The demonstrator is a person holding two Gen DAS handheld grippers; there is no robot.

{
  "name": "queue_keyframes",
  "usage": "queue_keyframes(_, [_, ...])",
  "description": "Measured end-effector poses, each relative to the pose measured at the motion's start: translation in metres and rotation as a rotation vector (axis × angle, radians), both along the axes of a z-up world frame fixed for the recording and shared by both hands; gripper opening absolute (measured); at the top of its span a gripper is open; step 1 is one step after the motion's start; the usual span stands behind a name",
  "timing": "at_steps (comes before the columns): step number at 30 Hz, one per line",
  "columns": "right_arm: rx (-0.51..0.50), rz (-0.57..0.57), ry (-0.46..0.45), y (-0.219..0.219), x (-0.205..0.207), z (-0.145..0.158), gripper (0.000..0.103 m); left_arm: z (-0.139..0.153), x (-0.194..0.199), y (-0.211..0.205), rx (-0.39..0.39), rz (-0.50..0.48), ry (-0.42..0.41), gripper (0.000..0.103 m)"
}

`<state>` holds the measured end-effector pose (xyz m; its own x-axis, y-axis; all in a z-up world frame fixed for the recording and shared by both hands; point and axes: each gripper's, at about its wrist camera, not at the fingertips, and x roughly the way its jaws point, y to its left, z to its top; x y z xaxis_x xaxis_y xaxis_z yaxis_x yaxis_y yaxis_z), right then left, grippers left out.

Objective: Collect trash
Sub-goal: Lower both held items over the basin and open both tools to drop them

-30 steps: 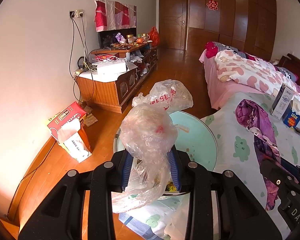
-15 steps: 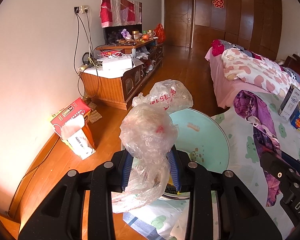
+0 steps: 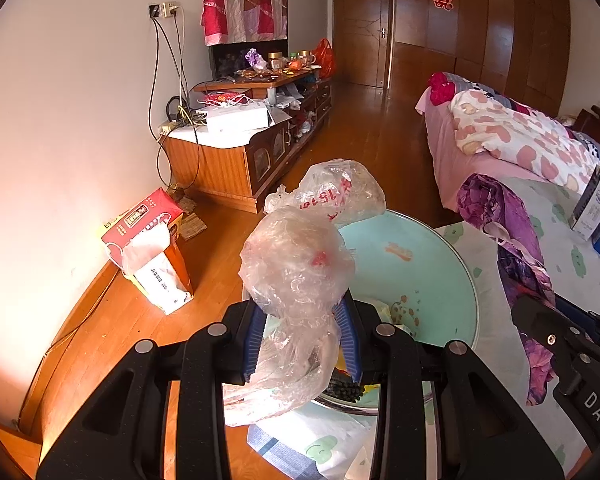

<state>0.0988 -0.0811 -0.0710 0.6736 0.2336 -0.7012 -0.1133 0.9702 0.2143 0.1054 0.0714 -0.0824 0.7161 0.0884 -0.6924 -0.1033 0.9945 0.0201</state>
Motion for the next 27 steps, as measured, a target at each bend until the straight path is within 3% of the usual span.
queue_keyframes(24, [0.047,0.017,0.074,0.001,0.046,-0.025,0.028,-0.035,0.057,-0.011,0.026,0.001,0.115,0.033])
queue_keyframes(27, [0.044,0.013,0.078,0.0,0.051,-0.027,0.029,-0.042,0.062,-0.01,0.003,0.007,0.145,0.036])
